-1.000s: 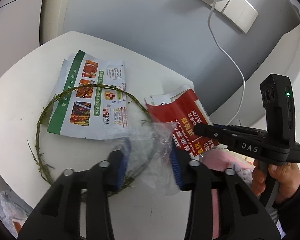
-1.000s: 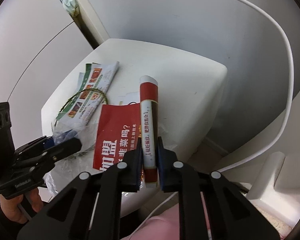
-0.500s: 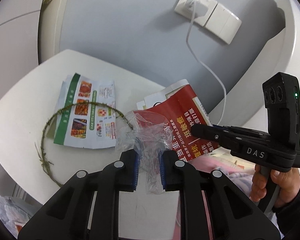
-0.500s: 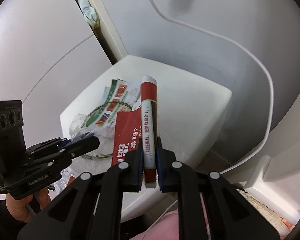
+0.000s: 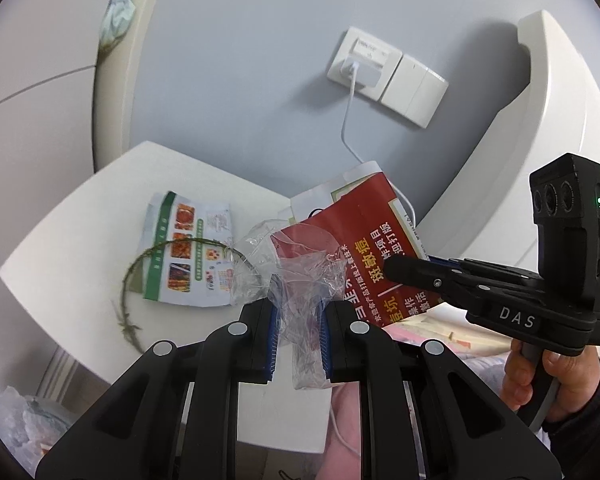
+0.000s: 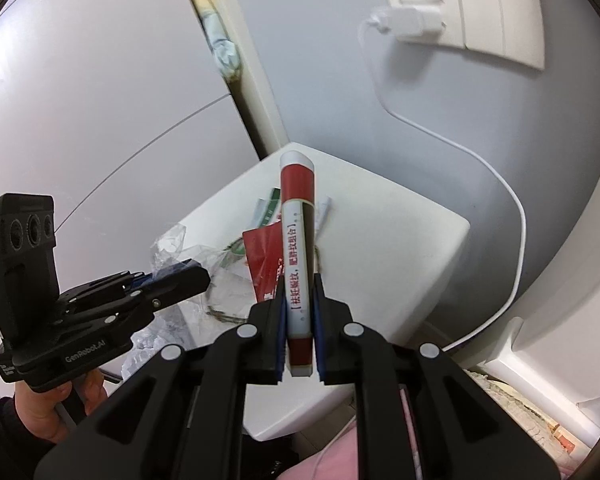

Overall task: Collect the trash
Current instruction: 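Carry the plastic wrapper and red flyer in both grippers over the wastebasket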

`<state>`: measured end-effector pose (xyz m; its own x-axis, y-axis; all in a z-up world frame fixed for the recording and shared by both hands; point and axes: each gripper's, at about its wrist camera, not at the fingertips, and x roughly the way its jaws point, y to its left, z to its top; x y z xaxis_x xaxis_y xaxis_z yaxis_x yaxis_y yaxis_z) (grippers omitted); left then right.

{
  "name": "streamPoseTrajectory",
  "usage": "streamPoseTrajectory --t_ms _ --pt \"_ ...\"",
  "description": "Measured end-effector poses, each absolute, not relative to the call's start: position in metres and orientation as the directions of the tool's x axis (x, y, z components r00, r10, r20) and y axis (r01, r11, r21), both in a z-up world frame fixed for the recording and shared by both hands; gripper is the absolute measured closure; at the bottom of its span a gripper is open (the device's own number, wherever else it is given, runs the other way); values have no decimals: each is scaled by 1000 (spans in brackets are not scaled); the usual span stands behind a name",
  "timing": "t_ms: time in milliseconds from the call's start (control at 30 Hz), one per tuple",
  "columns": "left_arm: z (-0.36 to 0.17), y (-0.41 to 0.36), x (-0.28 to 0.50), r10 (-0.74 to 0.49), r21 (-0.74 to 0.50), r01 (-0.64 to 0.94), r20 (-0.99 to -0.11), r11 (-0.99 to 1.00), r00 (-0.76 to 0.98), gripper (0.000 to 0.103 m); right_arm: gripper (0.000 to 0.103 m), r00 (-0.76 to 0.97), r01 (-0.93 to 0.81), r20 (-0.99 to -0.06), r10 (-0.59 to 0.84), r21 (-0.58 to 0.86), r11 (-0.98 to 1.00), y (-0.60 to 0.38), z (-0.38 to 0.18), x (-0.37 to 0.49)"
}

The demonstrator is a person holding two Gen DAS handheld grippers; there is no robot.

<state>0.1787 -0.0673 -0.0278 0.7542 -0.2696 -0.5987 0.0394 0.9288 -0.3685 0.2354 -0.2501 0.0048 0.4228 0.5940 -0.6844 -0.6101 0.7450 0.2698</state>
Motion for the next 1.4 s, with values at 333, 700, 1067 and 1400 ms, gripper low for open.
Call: streamPoseTrajectory --t_ms 333,700,1067,1400 --pt "2 -33 128 -211 -357 -1 -554 934 805 88 90 414 -685 -657 631 231 691 -206 34 197" --pt "6 34 50 -113 -351 -99 -534 931 838 88 90 348 -774 -647 678 210 597 -126 37 135" --pt "-17 114 -21 -9 -368 -241 -565 898 825 88 90 219 -847 -683 697 222 483 -44 8 77" --pt "-64 167 -74 55 -393 -372 -622 841 781 88 90 109 -878 -742 661 240 414 9 -40 46"
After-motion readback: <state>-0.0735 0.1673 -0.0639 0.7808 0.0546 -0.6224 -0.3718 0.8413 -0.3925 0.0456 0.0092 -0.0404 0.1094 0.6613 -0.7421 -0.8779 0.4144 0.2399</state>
